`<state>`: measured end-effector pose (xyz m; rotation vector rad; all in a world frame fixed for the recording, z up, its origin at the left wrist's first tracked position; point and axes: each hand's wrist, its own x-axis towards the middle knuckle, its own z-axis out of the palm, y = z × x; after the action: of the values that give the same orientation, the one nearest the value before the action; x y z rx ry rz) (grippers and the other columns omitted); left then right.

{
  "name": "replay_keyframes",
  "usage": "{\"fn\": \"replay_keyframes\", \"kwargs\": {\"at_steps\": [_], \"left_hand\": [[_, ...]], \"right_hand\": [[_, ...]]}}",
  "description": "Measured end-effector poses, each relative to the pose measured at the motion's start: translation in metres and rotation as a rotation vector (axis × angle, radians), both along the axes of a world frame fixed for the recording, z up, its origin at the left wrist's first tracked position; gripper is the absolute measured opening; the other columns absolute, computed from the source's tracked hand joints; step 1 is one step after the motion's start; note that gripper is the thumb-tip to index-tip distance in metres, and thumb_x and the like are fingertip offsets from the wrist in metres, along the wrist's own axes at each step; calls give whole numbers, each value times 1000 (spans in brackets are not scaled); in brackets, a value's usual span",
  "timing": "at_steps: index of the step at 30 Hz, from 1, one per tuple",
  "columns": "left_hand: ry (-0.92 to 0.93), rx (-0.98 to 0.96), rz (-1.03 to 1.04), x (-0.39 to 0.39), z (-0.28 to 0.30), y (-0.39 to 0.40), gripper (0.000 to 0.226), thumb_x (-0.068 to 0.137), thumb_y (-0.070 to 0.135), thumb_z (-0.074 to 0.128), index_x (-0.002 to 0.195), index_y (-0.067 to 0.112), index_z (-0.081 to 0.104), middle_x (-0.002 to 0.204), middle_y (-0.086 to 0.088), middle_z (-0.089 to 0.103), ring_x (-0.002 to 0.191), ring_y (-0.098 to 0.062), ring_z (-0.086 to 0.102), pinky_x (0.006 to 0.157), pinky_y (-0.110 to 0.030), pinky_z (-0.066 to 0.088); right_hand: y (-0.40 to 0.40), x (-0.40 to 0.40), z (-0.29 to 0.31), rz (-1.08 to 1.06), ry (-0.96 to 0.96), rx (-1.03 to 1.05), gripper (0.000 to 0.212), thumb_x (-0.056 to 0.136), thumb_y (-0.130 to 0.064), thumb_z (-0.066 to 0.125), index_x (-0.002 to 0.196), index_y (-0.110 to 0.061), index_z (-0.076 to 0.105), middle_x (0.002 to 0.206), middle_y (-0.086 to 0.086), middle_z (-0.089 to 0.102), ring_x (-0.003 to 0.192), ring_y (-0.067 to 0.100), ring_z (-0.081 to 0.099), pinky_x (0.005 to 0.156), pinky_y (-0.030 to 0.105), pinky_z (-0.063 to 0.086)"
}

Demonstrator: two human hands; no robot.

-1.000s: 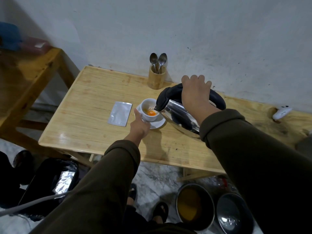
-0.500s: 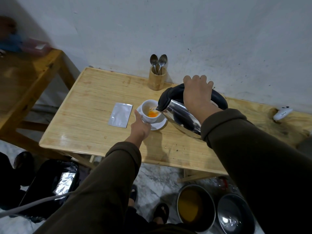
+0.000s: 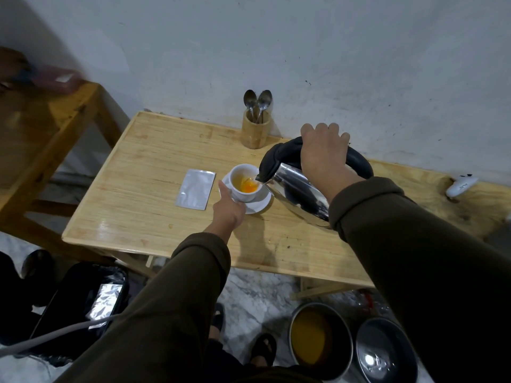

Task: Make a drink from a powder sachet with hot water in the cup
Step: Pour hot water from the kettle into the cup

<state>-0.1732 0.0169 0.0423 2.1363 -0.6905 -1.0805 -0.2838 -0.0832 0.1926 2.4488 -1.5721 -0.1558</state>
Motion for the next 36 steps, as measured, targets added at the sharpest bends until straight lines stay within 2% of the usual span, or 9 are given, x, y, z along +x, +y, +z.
{"fn": "replay_keyframes", "kwargs": {"at_steps": [11,22,36], "left_hand": [[-4,5,-15,1,0,0,79,97,19,43,152,21,-13,148,-19,40,130,-37,46,104,-41,40],[-12,14,-15,0,-1,-2,80,95,18,46,152,21,-11,141,-23,46,125,-38,51,98,-41,44],[2,14,-10,0,0,-2,82,95,17,45,152,22,-14,140,-24,46,124,-39,51,99,-42,44]], "right_hand": [[-3,-2,1,-1,2,-12,36,91,-12,54,126,-9,44,121,17,54,116,31,47,98,43,39],[-3,-4,1,6,-4,-7,35,90,-12,53,125,-9,45,121,17,54,116,32,47,98,44,39],[-3,-3,1,2,4,-5,36,90,-12,53,125,-10,44,120,16,54,116,31,47,97,43,39]]}}
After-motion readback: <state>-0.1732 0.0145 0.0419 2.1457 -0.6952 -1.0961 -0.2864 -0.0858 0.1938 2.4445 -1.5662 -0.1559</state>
